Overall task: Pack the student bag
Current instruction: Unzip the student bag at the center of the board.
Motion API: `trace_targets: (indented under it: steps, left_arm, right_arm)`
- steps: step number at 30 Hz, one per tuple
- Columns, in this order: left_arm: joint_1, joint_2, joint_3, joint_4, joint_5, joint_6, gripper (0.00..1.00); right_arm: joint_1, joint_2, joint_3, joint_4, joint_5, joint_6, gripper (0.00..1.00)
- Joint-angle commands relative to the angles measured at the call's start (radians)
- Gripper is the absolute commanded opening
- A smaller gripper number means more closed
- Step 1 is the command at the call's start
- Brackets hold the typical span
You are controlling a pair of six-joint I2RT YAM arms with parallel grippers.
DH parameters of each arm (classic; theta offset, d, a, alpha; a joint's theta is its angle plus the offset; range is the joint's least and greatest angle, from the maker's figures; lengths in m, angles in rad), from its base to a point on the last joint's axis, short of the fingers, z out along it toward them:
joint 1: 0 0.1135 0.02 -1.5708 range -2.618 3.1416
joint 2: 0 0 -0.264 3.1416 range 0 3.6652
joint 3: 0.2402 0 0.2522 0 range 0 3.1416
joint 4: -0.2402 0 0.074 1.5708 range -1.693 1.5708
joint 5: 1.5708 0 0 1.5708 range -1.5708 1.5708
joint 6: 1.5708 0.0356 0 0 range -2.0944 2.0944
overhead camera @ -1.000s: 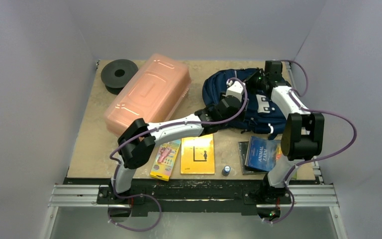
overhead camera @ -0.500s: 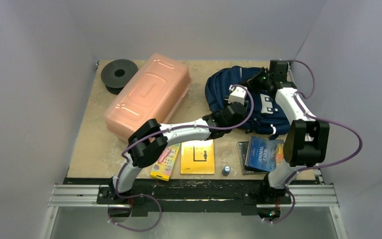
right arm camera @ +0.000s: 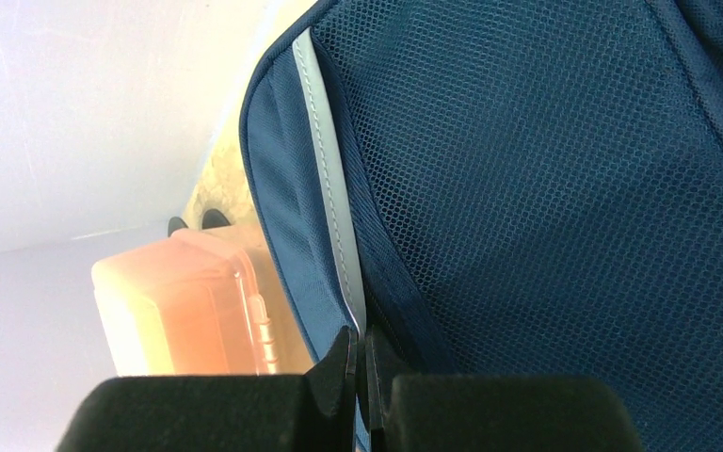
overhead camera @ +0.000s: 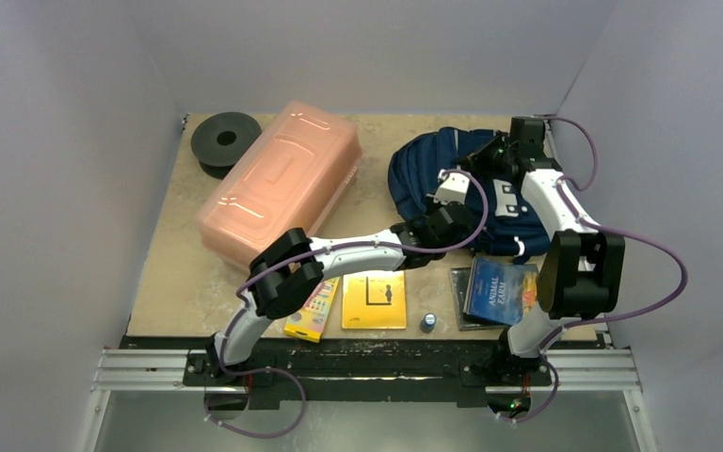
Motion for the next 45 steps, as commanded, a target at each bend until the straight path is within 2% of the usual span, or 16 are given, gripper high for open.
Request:
trace_targets:
  steps: [1, 3, 6, 9, 12, 13, 16, 18, 21, 23, 25, 28, 30, 33, 37, 45]
  left_arm:
    - [0.019, -0.020, -0.016, -0.041, -0.022, 0.070, 0.06]
    - [0.042, -0.063, -0.053, -0.069, 0.068, 0.095, 0.00]
    - [0.088, -0.112, -0.078, -0.133, 0.256, 0.114, 0.00]
    - [0.157, -0.139, -0.065, -0.228, 0.541, 0.096, 0.00]
    - [0.204, -0.171, -0.076, -0.246, 0.696, 0.066, 0.00]
    - [0.210, -0.181, -0.086, -0.221, 0.733, 0.063, 0.00]
    - [0.219, -0.171, -0.060, -0.211, 0.825, 0.020, 0.00]
    - [0.221, -0.145, -0.035, -0.231, 0.859, -0.010, 0.00]
    - [0.222, -0.135, -0.033, -0.225, 0.909, -0.048, 0.00]
    - [0.223, -0.141, -0.048, -0.208, 0.943, -0.081, 0.00]
    - [0.223, -0.149, -0.055, -0.195, 0.975, -0.094, 0.00]
    - [0.221, -0.171, -0.076, -0.173, 0.999, -0.074, 0.00]
    - [0.221, -0.180, -0.090, -0.157, 1.017, -0.056, 0.00]
    - [0.220, -0.185, -0.095, -0.160, 1.048, -0.038, 0.00]
    - [0.216, -0.198, -0.106, -0.165, 1.065, -0.011, 0.00]
    - [0.216, -0.216, -0.097, -0.138, 1.066, 0.005, 0.00]
  right_arm:
    - [-0.003, -0.099, 0.015, 0.063, -0.052, -0.058, 0.00]
    - [-0.003, -0.097, 0.025, 0.054, -0.059, -0.144, 0.00]
    - [-0.003, -0.089, 0.045, 0.031, -0.051, -0.302, 0.00]
    - [-0.003, -0.062, 0.073, -0.022, 0.009, -0.449, 0.00]
    - [-0.003, -0.026, 0.113, -0.085, 0.109, -0.520, 0.00]
    - [-0.003, -0.016, 0.122, -0.099, 0.123, -0.522, 0.09]
    - [-0.003, 0.008, 0.144, -0.169, 0.101, -0.490, 0.56]
    - [-0.004, -0.007, 0.138, -0.231, 0.106, -0.459, 0.71]
    - [-0.005, -0.112, 0.035, -0.252, 0.125, -0.398, 0.78]
    - [-0.005, -0.206, -0.104, -0.185, 0.027, -0.312, 0.79]
    - [-0.006, -0.308, -0.289, -0.056, -0.137, -0.138, 0.77]
    - [-0.006, -0.466, -0.527, 0.141, -0.176, 0.103, 0.71]
    - [-0.006, -0.550, -0.614, 0.211, -0.134, 0.216, 0.72]
    - [-0.006, -0.604, -0.648, 0.198, -0.063, 0.272, 0.73]
    - [-0.007, -0.636, -0.666, 0.138, -0.021, 0.320, 0.66]
    - [-0.005, -0.591, -0.649, 0.111, 0.003, 0.333, 0.57]
